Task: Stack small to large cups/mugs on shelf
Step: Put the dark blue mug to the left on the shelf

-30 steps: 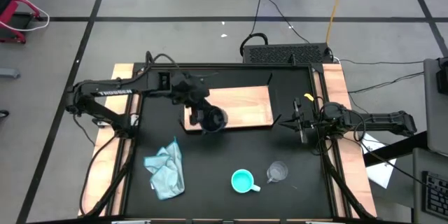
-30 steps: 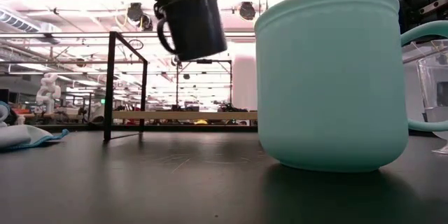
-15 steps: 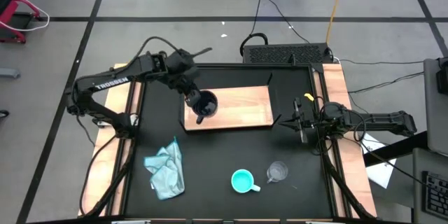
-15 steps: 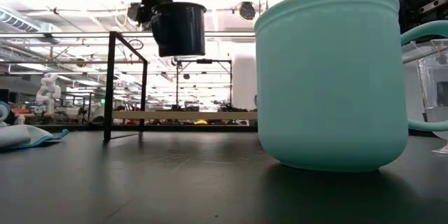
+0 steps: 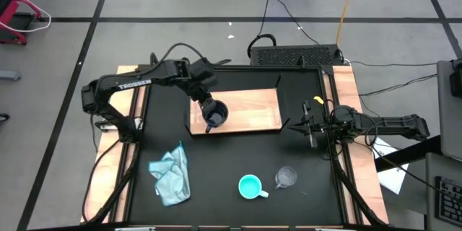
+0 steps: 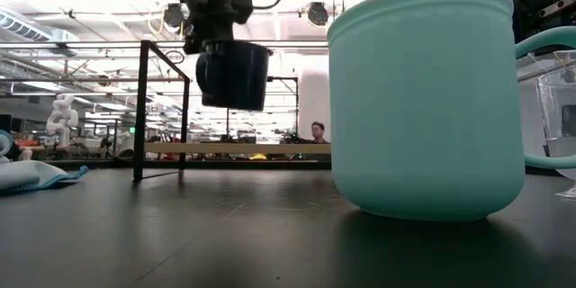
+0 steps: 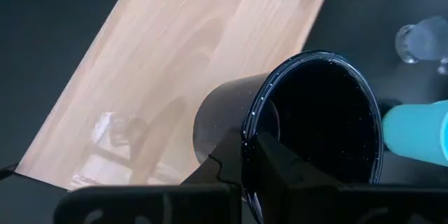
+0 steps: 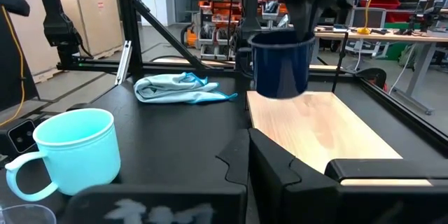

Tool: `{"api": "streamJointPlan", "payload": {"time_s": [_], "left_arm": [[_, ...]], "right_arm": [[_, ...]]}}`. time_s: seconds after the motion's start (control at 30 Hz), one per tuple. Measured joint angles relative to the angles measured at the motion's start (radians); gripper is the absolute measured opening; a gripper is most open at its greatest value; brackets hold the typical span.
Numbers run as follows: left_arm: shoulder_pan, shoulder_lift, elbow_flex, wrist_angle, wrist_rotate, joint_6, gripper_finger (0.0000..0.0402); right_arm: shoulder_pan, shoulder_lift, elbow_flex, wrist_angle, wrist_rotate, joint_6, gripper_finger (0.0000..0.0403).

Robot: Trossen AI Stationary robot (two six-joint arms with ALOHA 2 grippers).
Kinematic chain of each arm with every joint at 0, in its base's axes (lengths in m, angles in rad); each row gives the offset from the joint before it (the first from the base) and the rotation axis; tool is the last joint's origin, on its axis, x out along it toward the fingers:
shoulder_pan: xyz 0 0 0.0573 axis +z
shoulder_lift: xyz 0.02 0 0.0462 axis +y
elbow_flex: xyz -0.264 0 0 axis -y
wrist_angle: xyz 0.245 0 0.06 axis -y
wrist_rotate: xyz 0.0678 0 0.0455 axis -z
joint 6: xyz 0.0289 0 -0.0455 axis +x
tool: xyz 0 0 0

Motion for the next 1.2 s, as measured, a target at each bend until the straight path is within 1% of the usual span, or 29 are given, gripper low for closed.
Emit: {"api": "streamJointPlan", "payload": {"time_s": [0.2,0.3,0.43,0.57,0.83,0.97,1.1,1.2], "left_arm": [[0.0,0.045,0.0,0.002,-0.031,0.032,0.0015],[0.0,0.058,0.0,0.001,-0.063,0.067,0.0015],[0.0,0.058,-0.001,-0.001,-0.089,0.105,0.0015],[0.002,0.058,-0.001,-0.003,-0.091,0.112,0.0015],[0.01,0.058,-0.001,-0.002,-0.048,0.076,0.0015],[0.014,0.058,-0.002,0.002,-0.05,0.049,0.0015],[0.013,0.058,-0.031,0.079,-0.029,-0.005,0.0015],[0.012,0.058,-0.048,0.105,-0.024,-0.027,0.0015]], "right_arm": [[0.0,0.0,0.0,-0.006,0.0,0.0,0.0],[0.0,0.0,0.0,-0.009,0.0,0.0,0.0],[0.0,0.0,0.0,-0.014,0.0,0.0,0.0],[0.0,0.0,0.0,-0.015,0.0,0.0,0.0],[0.0,0.0,0.0,-0.014,0.0,0.001,0.0],[0.0,0.0,0.0,-0.008,0.0,0.026,0.0],[0.0,0.0,0.0,-0.008,0.0,0.034,0.0],[0.0,0.0,0.0,-0.008,0.0,0.034,0.0]]}}
